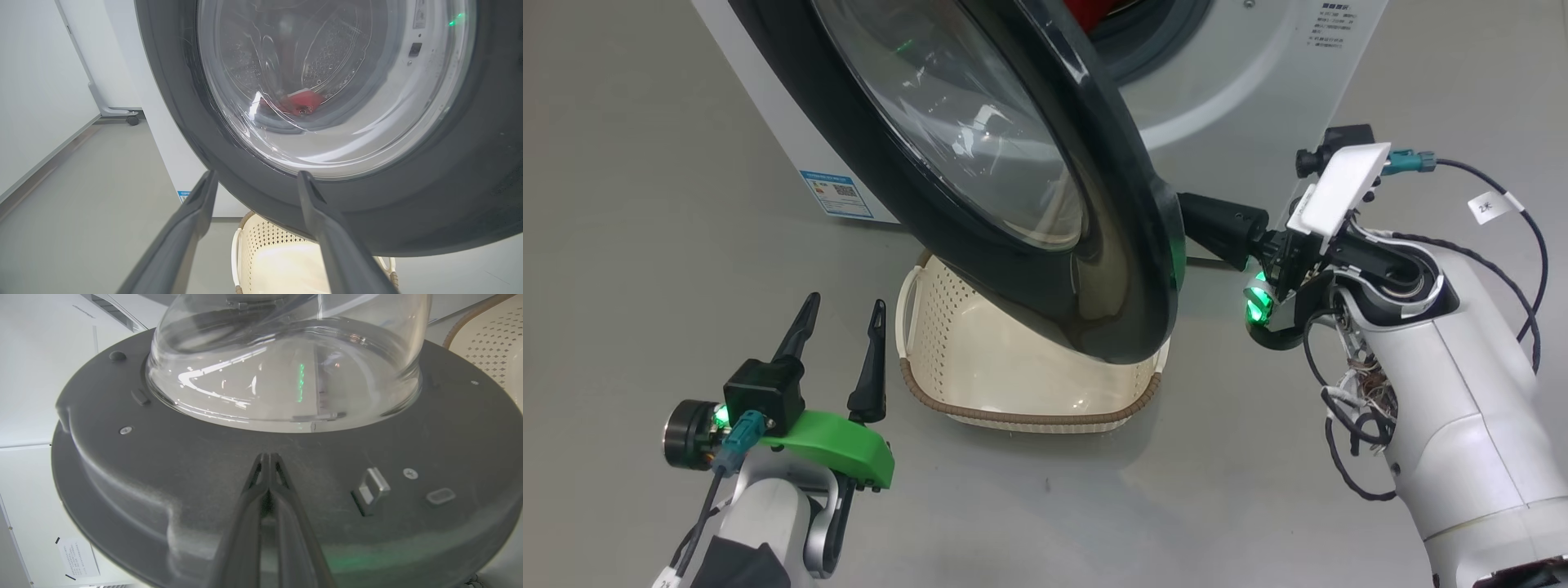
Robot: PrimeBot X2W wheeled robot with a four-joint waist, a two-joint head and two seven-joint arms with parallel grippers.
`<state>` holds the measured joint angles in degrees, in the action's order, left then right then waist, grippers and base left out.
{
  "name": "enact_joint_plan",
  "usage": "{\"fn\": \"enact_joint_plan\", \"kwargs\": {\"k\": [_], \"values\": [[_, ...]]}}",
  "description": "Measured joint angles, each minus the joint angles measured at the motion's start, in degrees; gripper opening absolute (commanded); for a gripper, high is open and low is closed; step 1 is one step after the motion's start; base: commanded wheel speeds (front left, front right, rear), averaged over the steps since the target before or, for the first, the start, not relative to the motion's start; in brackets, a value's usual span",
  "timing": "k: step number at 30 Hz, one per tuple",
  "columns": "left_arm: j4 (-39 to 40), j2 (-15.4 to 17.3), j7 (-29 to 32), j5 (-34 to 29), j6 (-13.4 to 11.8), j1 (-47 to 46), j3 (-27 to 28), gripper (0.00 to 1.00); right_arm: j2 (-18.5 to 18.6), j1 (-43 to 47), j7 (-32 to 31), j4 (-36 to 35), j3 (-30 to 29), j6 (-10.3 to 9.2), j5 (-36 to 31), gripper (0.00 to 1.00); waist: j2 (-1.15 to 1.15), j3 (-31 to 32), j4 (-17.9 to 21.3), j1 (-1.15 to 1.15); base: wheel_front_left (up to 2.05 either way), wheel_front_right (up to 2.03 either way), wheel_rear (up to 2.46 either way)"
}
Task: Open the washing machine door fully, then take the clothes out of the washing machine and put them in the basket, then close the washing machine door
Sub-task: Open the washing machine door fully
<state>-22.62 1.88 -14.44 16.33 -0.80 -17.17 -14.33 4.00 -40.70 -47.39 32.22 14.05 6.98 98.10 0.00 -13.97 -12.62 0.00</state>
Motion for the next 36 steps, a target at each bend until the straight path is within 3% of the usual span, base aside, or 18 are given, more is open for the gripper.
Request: {"fn": "enact_joint_plan", "kwargs": {"k": [16, 36], "values": [[-1.2, 0.0, 0.0, 0.2, -0.5, 1.9, -0.1, 1.0, 0.0, 7.9, -0.5, -8.0, 8.2, 0.0, 6.7, 0.0, 0.0, 2.8, -2.8, 0.0, 0.0, 0.0, 0.0], [-2.7, 0.0, 0.0, 0.3, -0.9, 3.2, -1.0, 1.0, 0.0, 12.6, 2.5, -13.4, 15.2, 0.0, 8.3, 0.0, 0.0, 4.8, -9.0, 0.0, 0.0, 0.0, 0.0]]}}
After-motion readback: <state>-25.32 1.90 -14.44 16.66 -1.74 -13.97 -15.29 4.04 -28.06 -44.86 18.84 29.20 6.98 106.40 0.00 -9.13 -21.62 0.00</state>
